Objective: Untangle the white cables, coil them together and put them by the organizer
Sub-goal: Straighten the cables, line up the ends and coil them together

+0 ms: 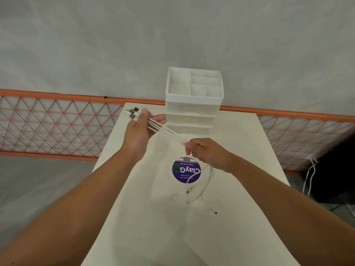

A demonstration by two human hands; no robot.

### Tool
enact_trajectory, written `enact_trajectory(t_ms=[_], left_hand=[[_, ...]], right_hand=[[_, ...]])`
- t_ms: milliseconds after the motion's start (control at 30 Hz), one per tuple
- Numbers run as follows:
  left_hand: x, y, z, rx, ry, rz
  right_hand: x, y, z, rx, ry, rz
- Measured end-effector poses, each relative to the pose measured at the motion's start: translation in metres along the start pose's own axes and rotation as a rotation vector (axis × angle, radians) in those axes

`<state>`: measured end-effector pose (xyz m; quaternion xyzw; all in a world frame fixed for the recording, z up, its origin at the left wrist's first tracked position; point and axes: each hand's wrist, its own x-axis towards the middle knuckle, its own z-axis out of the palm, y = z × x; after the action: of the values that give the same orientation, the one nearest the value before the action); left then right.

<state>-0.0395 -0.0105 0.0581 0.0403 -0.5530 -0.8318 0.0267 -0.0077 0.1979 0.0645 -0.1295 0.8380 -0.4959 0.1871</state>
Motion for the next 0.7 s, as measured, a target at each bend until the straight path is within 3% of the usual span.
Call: enact_trajectory(t_ms=[133, 233, 333, 400, 467, 533, 567, 633, 700], left_hand=[[-0.004, -0.02, -0.022, 0.03, 0.026, -0.135], [-0.01, -0.025, -0.037, 0.13, -0.022, -0.375], [-0.014, -0.027, -0.052, 0.448, -0.084, -0.717], [-0.017, -0.03, -0.059, 0.713, -0.111, -0.856], [-0.016, -0.034, -0.059, 1.027, -0.078, -0.808], [-0.013, -0.035, -0.047, 1.232, -0.051, -0.518], [-0.014, -0.031, -0.034, 1.138, -0.112, -0.387], [-0.021, -0.02, -0.002, 0.835, -0.351, -0.356], [-0.03, -0.013, 0.02, 0.815, -0.591, -0.354]], right_hand=[[-0.001, 0.0, -0.004, -0.129, 0.02, -0.001], [0.0, -0.004, -0.007, -0.173, -0.024, -0.017], [0.003, -0.01, -0.012, -0.199, -0.084, 0.028], [0.007, -0.014, -0.015, -0.261, -0.129, 0.088], [0.01, -0.016, -0.016, -0.322, -0.178, 0.13], [0.012, -0.018, -0.016, -0.346, -0.23, 0.136], [0.013, -0.019, -0.015, -0.347, -0.254, 0.129], [0.015, -0.023, -0.015, -0.341, -0.283, 0.105], [0.016, -0.027, -0.019, -0.348, -0.285, 0.071]])
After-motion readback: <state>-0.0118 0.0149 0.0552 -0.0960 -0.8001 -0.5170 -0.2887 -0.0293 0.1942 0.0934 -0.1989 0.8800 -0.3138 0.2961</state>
